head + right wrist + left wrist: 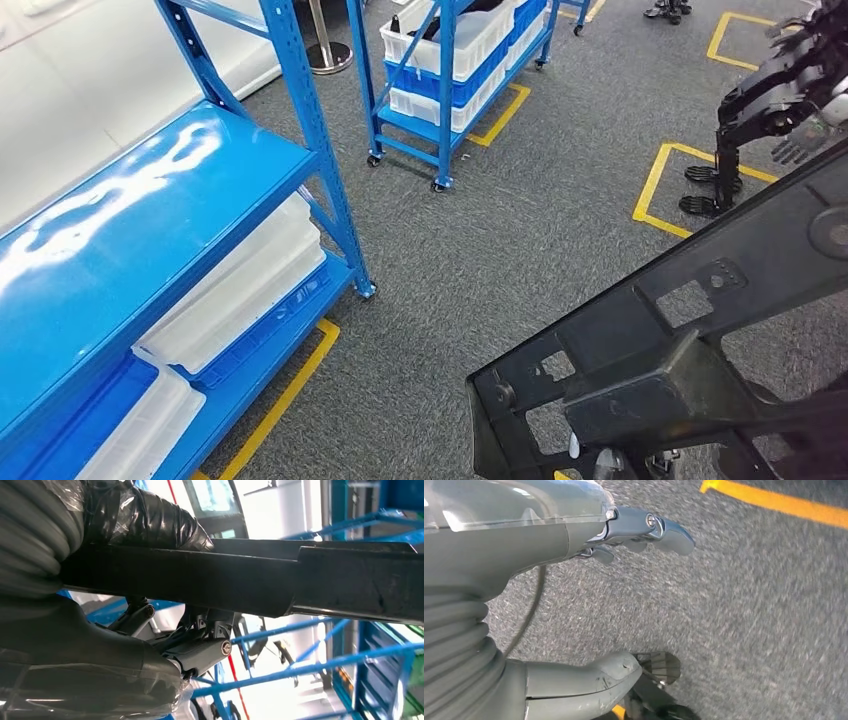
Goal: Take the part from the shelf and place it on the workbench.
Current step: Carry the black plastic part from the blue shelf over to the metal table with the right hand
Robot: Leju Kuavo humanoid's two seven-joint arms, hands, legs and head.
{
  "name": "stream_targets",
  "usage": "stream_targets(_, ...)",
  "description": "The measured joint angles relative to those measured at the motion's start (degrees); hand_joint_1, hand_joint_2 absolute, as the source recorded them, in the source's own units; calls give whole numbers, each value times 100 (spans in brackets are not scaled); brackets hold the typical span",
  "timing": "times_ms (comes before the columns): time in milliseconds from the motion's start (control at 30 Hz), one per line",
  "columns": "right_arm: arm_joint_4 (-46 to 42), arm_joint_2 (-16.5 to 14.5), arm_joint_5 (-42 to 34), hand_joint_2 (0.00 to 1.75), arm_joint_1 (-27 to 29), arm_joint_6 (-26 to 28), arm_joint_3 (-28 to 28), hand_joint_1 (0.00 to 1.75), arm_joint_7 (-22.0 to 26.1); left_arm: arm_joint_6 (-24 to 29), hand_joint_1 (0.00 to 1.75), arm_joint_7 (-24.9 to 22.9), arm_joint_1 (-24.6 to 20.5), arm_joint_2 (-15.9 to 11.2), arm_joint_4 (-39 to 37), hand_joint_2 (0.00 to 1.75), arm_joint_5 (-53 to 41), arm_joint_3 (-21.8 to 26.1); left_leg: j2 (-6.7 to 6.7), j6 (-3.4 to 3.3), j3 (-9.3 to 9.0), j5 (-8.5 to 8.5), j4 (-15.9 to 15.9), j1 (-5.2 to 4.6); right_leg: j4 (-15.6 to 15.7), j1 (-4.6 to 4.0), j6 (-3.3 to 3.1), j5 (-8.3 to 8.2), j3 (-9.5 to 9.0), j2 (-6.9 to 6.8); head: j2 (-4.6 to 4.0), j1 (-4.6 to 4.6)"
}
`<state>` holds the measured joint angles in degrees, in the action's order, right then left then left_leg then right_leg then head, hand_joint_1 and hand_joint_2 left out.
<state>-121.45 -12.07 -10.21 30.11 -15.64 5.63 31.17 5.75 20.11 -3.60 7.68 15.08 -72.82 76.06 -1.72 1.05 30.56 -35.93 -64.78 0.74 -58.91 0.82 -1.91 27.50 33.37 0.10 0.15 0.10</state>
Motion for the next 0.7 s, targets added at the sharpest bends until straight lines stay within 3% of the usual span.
stream_targets(67, 2, -10, 8, 175, -2, -13, -1, 175, 0, 0, 0, -14, 25, 1, 0, 175, -1, 1, 113, 8, 351, -273, -725, 3, -4, -17, -15, -3, 8, 139, 0, 1)
stream_targets(100, 3, -14, 17, 175, -2, -16, -2, 175, 0, 0, 0, -19, 34, 1, 0, 175, -1, 2, 127, 3, 426, -246, -849, 3, -9, -24, -17, -4, 6, 217, 0, 1)
stream_targets(133, 4, -15, 27, 175, -2, -18, -3, 175, 0, 0, 0, -22, 38, 1, 0, 175, -1, 2, 142, -10, 394, -94, -730, 3, -15, -28, -16, -4, -2, 297, 0, 1)
stream_targets(167, 5, -15, 35, 175, -3, -19, -3, 175, 1, 0, 0, -22, 38, 1, 0, 175, -1, 2, 195, -30, 262, 147, -394, 3, -21, -30, -15, -3, -14, 378, 0, 1)
stream_targets(233, 5, -16, 41, 175, -9, -23, -4, 175, 3, 0, 0, -22, 39, -3, 0, 175, -1, 3, 508, -79, -49, 531, 390, 9, -38, -26, 5, -7, -12, 524, 0, 1)
stream_targets(300, 5, -20, 42, 175, -15, -30, -4, 175, 4, -1, 0, -24, 38, -4, 0, 175, -1, 4, 732, -108, -170, 619, 737, 3, -45, -3, 73, -38, 43, 664, 0, 0)
stream_targets(367, 5, -25, 43, 175, -11, -36, -9, 175, 4, -1, 0, -26, 31, -3, 0, 175, -1, 4, 632, -148, -177, 643, 797, -2, -29, 17, 169, -85, 94, 799, 0, -1)
stream_targets(400, 4, -27, 45, 175, -5, -38, -12, 175, 5, -1, 0, -25, 27, -2, 0, 175, -1, 4, 553, -183, -192, 673, 839, 4, -52, 11, 199, -74, 118, 740, 0, -1)
stream_targets(433, 4, -28, 46, 175, -7, -40, -16, 175, 6, -1, 0, -23, 25, -1, 0, 175, -2, 4, 465, -225, -210, 705, 885, 11, -151, -5, 222, -1, 171, 595, 0, 1)
stream_targets(500, 5, -27, 55, 175, -20, -46, -20, 175, 7, -2, 0, -21, 34, -1, 0, 175, -2, 5, 275, -284, -229, 741, 935, 2, -693, -21, 254, 332, 426, 201, 0, 4)
stream_targets(567, 10, -27, 61, 175, -27, -48, -23, 175, 7, -5, 0, -22, 53, -5, 0, 175, -1, 6, 76, -301, -222, 737, 934, -24, -1415, 2, 297, 654, 759, 52, 0, 6)
stream_targets(600, 14, -27, 62, 175, -25, -47, -26, 175, 6, -9, 0, -22, 56, -7, 0, 175, -1, 7, -20, -299, -221, 730, 932, -32, -1589, 17, 314, 683, 831, 31, 0, 6)
stream_targets(633, 18, -27, 62, 175, -22, -47, -28, 175, 6, -12, 0, -22, 50, -8, 0, 175, -1, 7, -106, -293, -224, 720, 929, -35, -1524, 28, 325, 598, 778, 9, 0, 7)
stream_targets(700, 21, -28, 63, 175, -22, -47, -31, 175, 6, -17, 0, -22, 35, -5, 0, 175, -2, 7, -246, -261, -249, 687, 912, -37, -800, 36, 321, 264, 356, -152, 0, 7)
